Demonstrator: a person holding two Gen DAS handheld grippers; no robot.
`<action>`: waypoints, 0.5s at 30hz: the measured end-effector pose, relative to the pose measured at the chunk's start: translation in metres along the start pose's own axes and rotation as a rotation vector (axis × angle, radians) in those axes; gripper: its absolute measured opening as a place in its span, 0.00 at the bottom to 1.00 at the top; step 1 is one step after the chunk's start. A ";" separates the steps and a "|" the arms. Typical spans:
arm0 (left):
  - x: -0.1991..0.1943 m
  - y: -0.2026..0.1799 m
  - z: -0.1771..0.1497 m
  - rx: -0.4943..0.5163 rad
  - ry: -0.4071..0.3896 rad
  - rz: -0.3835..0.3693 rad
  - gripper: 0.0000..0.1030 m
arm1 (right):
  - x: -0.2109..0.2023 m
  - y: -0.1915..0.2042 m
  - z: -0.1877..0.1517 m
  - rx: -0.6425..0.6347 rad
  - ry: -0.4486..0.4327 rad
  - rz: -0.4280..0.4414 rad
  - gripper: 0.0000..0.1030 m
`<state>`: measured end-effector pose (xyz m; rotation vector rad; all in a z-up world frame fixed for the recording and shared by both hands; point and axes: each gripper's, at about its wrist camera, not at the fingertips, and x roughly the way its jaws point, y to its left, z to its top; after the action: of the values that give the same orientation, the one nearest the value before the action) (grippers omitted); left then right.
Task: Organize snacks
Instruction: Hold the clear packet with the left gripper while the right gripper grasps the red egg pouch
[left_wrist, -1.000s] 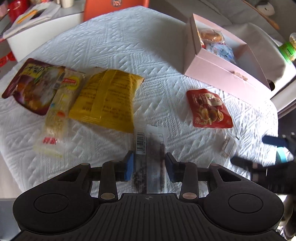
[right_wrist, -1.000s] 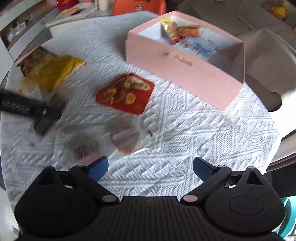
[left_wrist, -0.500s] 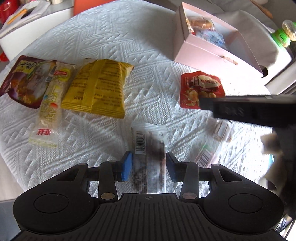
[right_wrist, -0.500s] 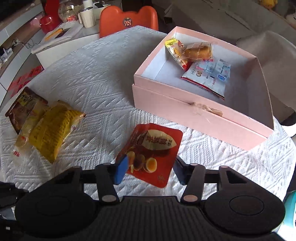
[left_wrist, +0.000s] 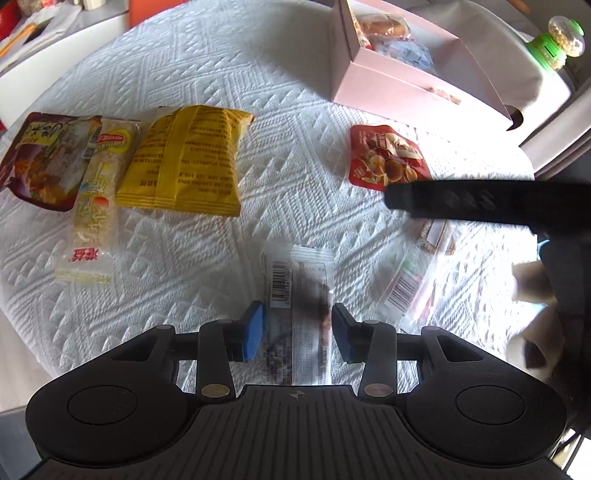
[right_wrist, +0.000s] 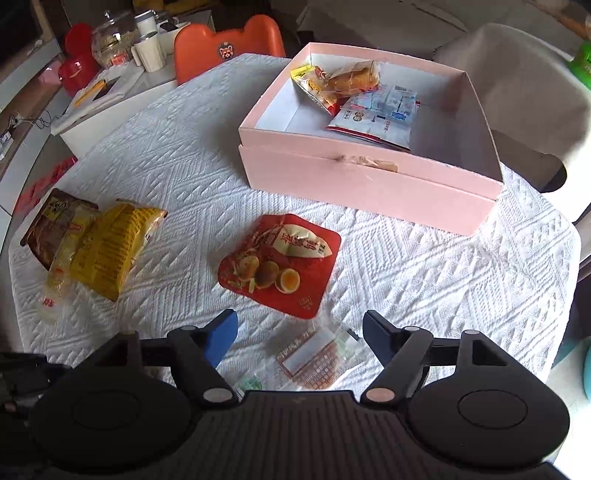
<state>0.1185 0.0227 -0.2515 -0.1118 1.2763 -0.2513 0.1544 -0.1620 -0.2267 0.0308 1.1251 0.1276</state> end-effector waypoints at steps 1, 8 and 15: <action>0.000 0.000 0.000 -0.006 -0.001 0.000 0.44 | 0.004 0.004 0.005 0.008 0.007 -0.001 0.73; -0.003 -0.001 -0.006 -0.013 0.019 -0.012 0.44 | 0.050 0.031 0.037 -0.062 0.053 -0.056 0.87; -0.005 -0.003 -0.010 0.007 0.051 -0.018 0.44 | 0.039 0.021 0.039 -0.126 0.029 -0.066 0.78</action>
<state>0.1071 0.0221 -0.2487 -0.1114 1.3255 -0.2757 0.2047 -0.1348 -0.2431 -0.1207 1.1434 0.1403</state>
